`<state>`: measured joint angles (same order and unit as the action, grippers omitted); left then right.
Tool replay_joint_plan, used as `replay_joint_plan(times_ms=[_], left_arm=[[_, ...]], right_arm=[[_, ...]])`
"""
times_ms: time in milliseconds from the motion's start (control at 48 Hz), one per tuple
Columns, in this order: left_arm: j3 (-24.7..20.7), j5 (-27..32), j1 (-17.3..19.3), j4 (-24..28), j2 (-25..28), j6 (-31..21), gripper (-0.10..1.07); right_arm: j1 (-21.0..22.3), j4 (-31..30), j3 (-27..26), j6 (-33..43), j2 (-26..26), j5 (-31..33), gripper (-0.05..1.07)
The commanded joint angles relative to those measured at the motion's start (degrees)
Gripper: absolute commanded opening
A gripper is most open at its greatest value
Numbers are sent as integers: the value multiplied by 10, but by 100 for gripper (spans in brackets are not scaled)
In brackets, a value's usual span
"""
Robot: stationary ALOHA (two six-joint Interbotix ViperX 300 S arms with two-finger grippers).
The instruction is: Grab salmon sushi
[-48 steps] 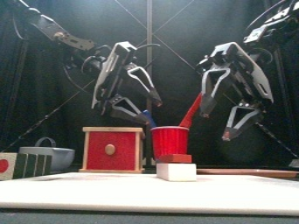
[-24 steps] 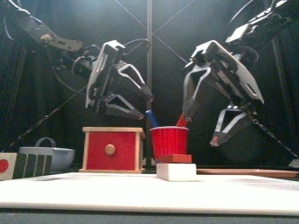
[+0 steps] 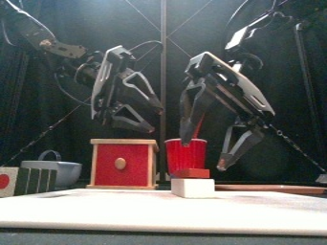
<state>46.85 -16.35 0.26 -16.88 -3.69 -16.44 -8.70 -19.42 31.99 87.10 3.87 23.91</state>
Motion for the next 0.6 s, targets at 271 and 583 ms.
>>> replay_joint_plan(times_ms=[271, 583], left_arm=[[13, -1, -1, 15, -29, 1, 86], [22, -2, -2, 15, -29, 1, 86]], right_arm=[[1, 4, -75, -1, 46, 55, 103], [2, 0, -97, -1, 62, 95, 103]])
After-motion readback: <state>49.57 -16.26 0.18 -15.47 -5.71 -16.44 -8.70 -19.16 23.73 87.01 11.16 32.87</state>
